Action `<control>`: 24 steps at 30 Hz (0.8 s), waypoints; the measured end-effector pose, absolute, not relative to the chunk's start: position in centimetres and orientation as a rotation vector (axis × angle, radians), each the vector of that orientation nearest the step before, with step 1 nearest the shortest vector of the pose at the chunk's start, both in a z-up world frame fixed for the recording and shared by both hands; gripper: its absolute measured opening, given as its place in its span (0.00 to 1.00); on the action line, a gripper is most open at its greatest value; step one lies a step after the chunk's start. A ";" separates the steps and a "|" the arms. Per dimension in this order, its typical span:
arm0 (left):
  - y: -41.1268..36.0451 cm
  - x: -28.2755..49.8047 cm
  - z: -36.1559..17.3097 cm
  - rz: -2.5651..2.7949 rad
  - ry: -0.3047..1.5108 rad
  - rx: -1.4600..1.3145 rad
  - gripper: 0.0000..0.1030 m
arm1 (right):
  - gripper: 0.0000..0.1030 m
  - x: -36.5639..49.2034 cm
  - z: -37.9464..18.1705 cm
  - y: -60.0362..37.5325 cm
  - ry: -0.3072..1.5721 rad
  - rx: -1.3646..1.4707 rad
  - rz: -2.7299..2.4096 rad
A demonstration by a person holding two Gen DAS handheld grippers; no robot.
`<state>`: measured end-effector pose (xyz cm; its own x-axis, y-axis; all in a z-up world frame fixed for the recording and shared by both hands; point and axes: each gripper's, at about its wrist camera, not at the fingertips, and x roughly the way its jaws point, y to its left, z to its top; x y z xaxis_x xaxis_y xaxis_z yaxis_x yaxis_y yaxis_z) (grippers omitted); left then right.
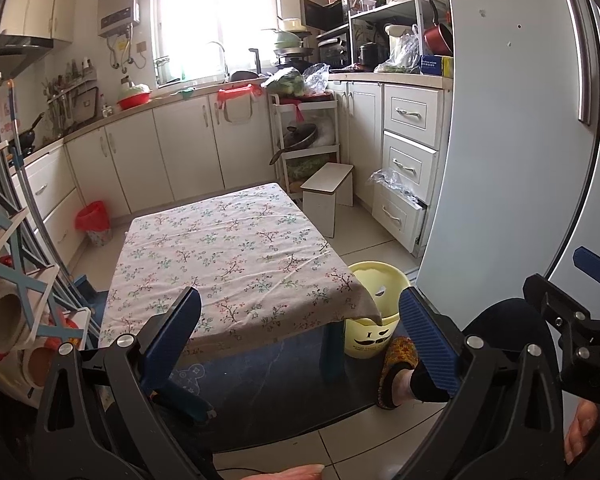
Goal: Collect trash
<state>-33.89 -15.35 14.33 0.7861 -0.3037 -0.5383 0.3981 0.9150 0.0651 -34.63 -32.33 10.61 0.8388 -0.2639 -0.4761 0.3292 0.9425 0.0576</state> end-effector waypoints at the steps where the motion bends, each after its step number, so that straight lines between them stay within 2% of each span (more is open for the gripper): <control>1: -15.3 -33.8 14.3 -0.382 0.550 0.177 0.92 | 0.93 -34.6 10.6 -32.4 0.487 0.139 -0.320; 24: -15.4 -33.5 13.7 -0.412 0.597 0.171 0.92 | 0.93 -34.7 10.7 -32.5 0.510 0.108 -0.409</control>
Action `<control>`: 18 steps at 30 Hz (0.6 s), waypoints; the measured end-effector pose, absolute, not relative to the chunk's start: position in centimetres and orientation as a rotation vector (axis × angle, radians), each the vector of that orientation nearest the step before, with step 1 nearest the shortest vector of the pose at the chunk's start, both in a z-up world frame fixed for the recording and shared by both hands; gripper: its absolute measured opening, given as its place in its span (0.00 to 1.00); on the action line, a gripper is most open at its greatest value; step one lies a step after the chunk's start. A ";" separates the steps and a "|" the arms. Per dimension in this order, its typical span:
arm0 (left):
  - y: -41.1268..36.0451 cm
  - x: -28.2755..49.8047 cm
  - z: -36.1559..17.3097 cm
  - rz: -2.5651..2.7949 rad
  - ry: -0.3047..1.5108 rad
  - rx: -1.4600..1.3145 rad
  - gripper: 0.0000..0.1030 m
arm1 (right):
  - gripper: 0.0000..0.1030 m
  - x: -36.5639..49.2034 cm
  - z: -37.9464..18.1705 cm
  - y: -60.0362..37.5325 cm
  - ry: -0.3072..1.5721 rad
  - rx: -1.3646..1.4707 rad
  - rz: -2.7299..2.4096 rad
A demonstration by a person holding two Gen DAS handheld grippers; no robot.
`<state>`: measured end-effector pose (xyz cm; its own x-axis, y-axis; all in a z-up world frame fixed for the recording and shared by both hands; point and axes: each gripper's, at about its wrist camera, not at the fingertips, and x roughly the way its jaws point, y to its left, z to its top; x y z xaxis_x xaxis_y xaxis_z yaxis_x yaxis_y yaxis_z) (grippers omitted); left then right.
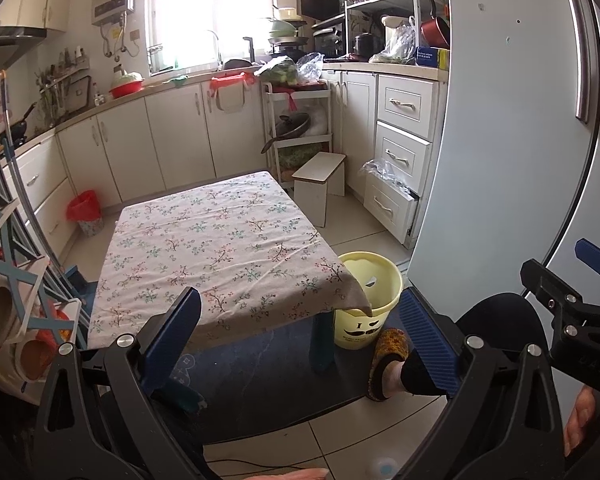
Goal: Collect trash
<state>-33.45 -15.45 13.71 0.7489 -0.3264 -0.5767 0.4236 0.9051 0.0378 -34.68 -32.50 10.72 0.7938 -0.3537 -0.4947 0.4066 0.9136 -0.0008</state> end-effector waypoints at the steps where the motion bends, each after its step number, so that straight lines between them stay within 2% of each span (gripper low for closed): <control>1: -15.4 -33.4 13.7 -0.417 0.600 0.166 0.92 | 0.93 -34.6 10.7 -32.5 0.510 0.108 -0.408; 8: -14.1 -33.5 13.9 -0.499 0.626 0.063 0.92 | 0.93 -34.5 10.7 -32.6 0.515 0.109 -0.401; 18: -13.6 -32.5 13.7 -0.386 0.622 0.103 0.92 | 0.93 -34.0 10.8 -32.2 0.513 0.095 -0.389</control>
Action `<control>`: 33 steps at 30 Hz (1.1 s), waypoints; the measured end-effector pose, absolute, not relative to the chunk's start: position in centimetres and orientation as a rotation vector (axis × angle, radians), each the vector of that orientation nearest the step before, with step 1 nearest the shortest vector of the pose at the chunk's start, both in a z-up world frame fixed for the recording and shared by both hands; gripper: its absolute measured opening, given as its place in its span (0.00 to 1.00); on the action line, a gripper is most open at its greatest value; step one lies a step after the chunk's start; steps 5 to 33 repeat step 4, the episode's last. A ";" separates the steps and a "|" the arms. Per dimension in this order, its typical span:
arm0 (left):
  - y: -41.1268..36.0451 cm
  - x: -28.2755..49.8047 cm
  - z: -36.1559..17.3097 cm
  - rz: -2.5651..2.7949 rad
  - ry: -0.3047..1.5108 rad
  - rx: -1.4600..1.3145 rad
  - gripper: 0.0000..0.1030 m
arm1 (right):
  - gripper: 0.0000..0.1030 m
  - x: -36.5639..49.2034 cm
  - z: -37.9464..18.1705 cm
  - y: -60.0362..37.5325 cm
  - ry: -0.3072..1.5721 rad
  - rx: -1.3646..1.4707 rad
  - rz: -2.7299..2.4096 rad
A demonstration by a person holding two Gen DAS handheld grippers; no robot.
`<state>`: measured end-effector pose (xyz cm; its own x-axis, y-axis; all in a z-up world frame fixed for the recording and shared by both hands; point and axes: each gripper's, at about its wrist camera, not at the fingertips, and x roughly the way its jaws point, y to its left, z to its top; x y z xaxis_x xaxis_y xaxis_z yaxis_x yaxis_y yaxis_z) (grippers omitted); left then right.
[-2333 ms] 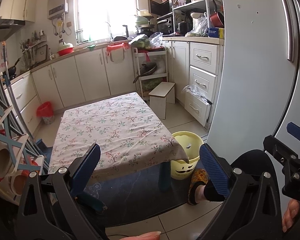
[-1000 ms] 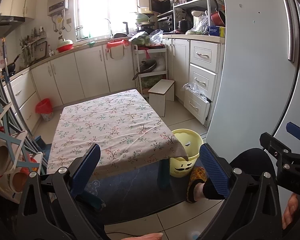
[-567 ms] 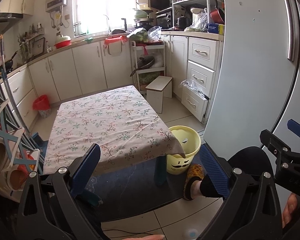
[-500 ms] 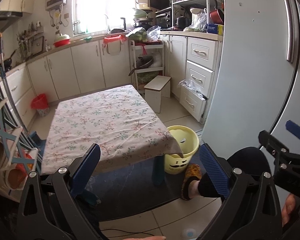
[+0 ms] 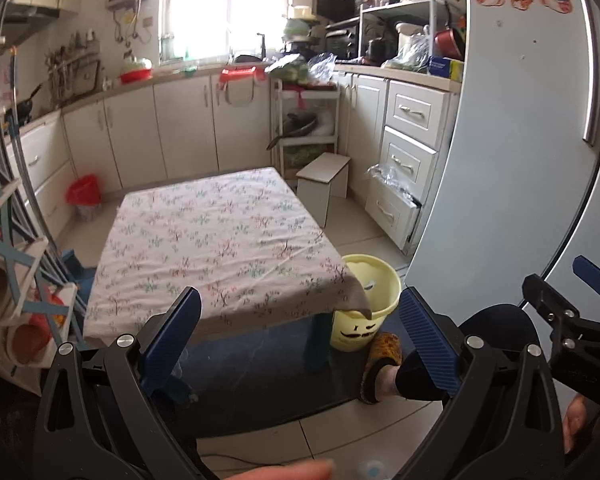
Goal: Collect trash
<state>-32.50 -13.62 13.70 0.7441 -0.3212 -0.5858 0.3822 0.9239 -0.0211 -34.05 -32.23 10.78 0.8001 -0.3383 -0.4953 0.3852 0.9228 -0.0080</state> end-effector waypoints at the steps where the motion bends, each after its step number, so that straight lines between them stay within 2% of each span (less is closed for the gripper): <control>1: -13.5 -32.4 13.6 -0.373 0.623 0.105 0.92 | 0.93 -33.9 10.8 -32.2 0.512 0.093 -0.388; 33: -13.0 -31.9 13.5 -0.340 0.626 0.107 0.92 | 0.93 -33.4 10.7 -32.0 0.513 0.090 -0.380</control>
